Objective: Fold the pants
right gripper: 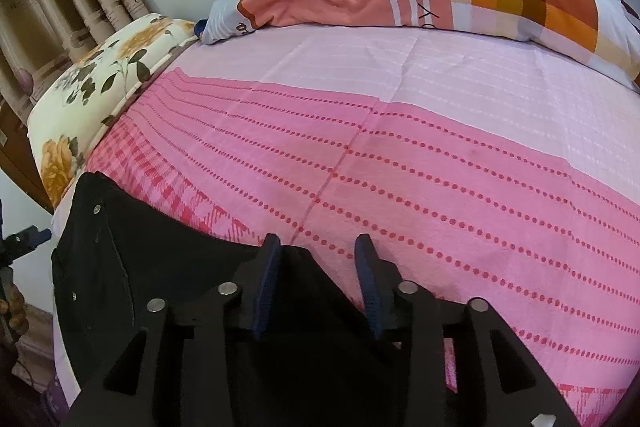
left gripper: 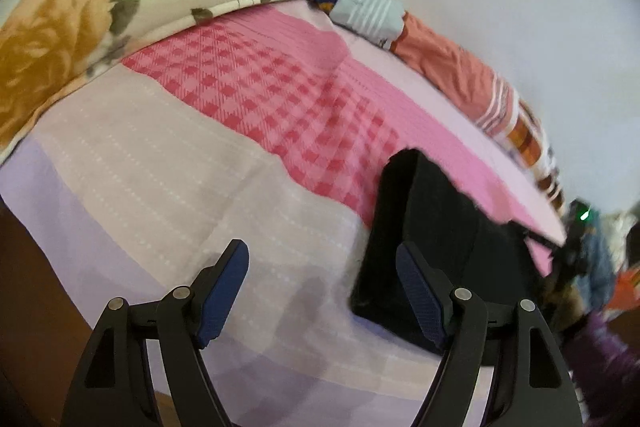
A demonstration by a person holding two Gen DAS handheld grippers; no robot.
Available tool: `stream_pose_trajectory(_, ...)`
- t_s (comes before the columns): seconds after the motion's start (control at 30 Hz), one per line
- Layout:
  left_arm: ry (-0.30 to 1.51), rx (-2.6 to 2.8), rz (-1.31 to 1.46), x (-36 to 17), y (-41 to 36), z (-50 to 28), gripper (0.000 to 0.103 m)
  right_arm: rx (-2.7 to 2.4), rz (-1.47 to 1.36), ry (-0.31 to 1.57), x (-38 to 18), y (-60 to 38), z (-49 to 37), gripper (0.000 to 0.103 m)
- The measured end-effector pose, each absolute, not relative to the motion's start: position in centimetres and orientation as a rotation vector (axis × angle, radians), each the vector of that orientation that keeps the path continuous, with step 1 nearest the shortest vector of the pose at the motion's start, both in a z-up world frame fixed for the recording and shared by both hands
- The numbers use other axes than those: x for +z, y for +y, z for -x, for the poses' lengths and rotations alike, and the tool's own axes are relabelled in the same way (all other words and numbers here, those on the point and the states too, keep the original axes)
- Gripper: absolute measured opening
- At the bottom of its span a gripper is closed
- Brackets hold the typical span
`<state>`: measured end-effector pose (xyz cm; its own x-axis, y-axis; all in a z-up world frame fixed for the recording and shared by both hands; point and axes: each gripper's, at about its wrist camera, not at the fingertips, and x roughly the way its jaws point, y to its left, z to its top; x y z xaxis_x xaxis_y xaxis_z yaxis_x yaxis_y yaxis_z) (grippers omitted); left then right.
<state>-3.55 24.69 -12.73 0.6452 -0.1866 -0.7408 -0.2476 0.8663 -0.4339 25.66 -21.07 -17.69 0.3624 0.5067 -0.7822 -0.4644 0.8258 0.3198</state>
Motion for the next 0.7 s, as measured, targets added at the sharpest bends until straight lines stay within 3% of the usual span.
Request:
stream_pose_trajectory(0.17, 0.827, -0.091, 0.392, -9.6, 19.4, 3.3, 0.076, 0.658, -0.010, 1.026, -17.5, -20.3, -25.4, 0.057)
stream_pose_trajectory(0.4, 0.821, -0.258, 0.229, -9.5, 11.8, 1.4, 0.076, 0.624, -0.113, 1.035, -17.0, -21.8, -26.3, 0.060)
stream_pose_trajectory(0.57, 0.874, -0.276, 0.164, -12.7, 9.5, -0.2, 0.076, 0.564, -0.417, 0.948, -14.3, -28.5, -25.8, 0.060)
stream_pose_trajectory(0.7, 0.894, -0.258, 0.192, -14.0, 9.9, -0.8, 0.076, 0.519, -0.563, 0.850, -11.2, -36.5, -20.4, 0.060)
